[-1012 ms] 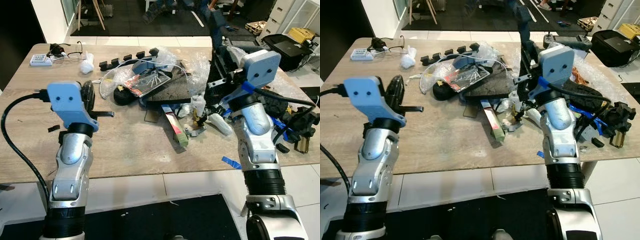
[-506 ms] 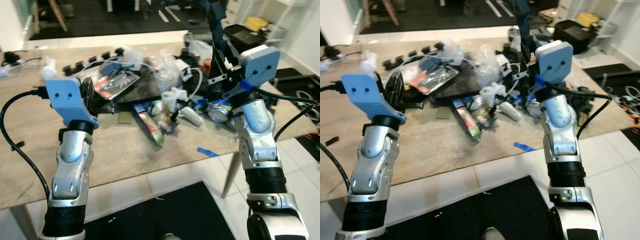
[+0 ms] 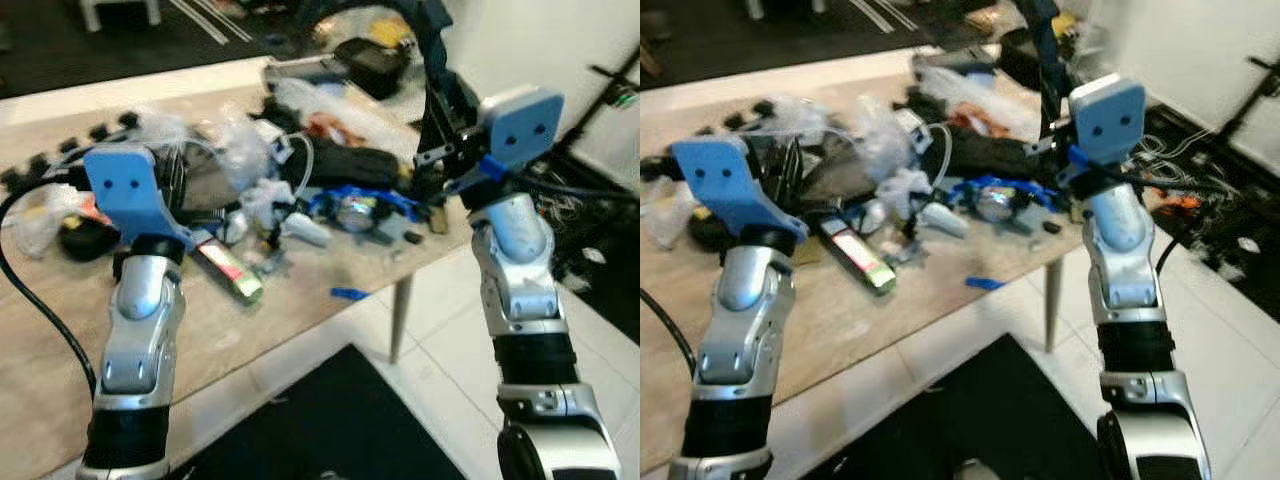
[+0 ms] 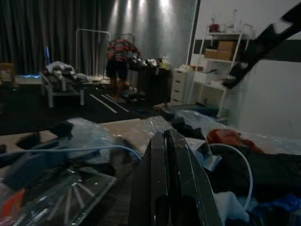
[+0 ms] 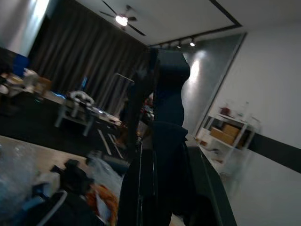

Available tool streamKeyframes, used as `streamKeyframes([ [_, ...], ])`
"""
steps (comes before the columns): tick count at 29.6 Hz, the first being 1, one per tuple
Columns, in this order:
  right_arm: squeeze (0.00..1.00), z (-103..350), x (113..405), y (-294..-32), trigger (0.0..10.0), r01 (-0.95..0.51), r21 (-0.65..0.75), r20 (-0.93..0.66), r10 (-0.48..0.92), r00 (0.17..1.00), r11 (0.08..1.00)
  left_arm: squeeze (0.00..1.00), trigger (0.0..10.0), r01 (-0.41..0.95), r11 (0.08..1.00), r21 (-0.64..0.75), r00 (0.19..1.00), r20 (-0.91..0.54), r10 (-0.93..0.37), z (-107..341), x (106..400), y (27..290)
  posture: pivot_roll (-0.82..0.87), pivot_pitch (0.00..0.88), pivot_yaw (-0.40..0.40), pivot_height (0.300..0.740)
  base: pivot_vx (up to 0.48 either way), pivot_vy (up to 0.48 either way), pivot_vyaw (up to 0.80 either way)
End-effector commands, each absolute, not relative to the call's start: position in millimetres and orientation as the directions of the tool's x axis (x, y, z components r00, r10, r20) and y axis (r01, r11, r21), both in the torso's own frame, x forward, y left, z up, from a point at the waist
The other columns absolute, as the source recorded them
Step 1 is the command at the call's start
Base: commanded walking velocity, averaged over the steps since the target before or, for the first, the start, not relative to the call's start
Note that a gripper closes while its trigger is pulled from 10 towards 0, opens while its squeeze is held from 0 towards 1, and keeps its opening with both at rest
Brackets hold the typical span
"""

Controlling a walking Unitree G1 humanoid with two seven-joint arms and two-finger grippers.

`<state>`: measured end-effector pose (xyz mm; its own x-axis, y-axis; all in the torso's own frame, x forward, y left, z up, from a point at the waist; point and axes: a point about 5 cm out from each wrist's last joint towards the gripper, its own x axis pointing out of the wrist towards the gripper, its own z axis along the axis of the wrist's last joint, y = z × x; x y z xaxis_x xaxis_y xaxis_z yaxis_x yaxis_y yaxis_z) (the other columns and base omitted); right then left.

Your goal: Picking trash to rubbish bin

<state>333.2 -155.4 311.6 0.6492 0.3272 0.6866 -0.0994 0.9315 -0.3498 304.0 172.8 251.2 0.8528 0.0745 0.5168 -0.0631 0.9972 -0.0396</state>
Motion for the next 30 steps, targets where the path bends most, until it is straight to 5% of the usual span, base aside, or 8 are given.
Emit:
streamKeyframes([
  [1, 0.00, 313, 332, -157, 10.0, -0.093, -0.349, 0.693, 0.324, 0.644, 0.932, 0.00, 10.0, -0.065, 0.997, -0.038, 0.851, 0.519, 0.075, 252, 302, 173, 0.00, 0.115, -0.066, 0.740, 0.000, 0.000, -0.80],
  [30, 0.00, 308, 336, -167, 10.0, -0.044, -0.304, 0.674, 0.247, 0.696, 0.952, 0.00, 10.0, -0.074, 0.997, -0.001, 0.868, 0.492, 0.065, 245, 303, 177, 0.00, 0.120, -0.069, 0.740, 0.000, 0.000, -0.80],
])
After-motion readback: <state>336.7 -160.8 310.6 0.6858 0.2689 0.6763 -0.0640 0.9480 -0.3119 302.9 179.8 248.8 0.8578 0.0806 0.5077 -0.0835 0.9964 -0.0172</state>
